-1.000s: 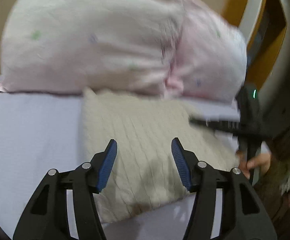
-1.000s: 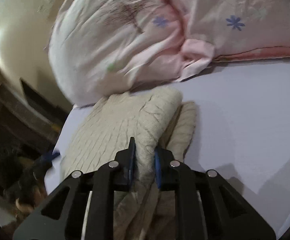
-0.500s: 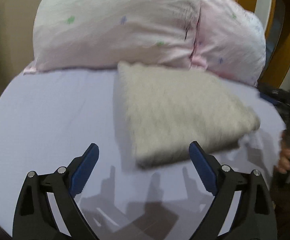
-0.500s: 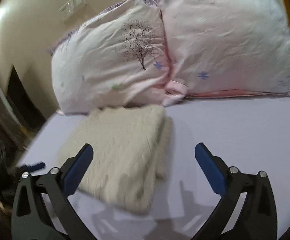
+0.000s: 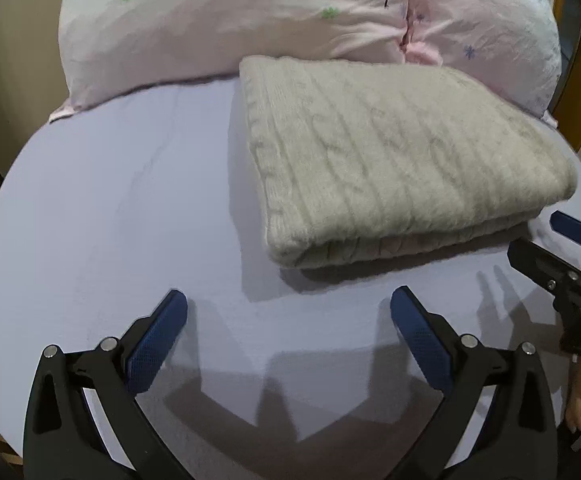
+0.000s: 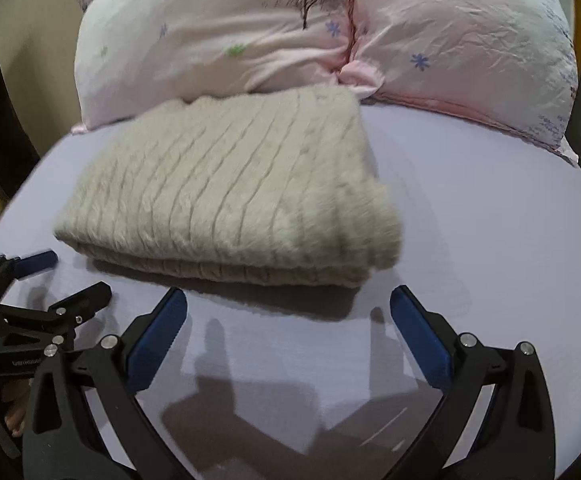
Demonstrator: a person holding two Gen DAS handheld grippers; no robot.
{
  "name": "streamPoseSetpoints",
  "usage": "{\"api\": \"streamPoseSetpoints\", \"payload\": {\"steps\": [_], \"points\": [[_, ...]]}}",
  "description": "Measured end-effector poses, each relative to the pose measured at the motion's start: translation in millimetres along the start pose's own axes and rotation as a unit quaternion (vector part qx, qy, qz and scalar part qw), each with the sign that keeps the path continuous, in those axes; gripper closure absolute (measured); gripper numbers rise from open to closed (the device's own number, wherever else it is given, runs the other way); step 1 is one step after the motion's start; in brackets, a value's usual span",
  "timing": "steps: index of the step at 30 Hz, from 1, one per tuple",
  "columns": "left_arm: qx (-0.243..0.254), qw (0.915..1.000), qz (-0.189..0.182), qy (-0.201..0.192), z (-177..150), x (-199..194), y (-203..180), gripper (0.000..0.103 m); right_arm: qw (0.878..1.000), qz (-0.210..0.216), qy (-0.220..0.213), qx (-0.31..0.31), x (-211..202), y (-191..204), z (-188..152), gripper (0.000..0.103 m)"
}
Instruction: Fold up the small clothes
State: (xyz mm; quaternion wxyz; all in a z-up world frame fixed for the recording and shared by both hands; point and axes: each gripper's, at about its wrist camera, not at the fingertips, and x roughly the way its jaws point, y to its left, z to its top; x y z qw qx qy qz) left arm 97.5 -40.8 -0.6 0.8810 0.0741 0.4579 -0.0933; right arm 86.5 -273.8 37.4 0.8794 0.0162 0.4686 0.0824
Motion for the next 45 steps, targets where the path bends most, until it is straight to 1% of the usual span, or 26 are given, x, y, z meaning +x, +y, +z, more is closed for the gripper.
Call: {"api": "streamPoseSetpoints", "payload": {"steps": [2,6,45], "points": [[-0.003,1.0,-0.003,-0.004,-2,0,1,0.001,1.0,-0.023,0.01,-0.013,5,4,-1,0.002],[-0.006,1.0,0.0,-0.007,-3,1,1,0.001,0.999,-0.026,0.035,-0.009,15,2,0,0.002],[-0.007,0.9999,0.001,-0.008,-3,2,0,0.001,0.999,-0.028,0.035,-0.001,16,0,2,0.002]]}}
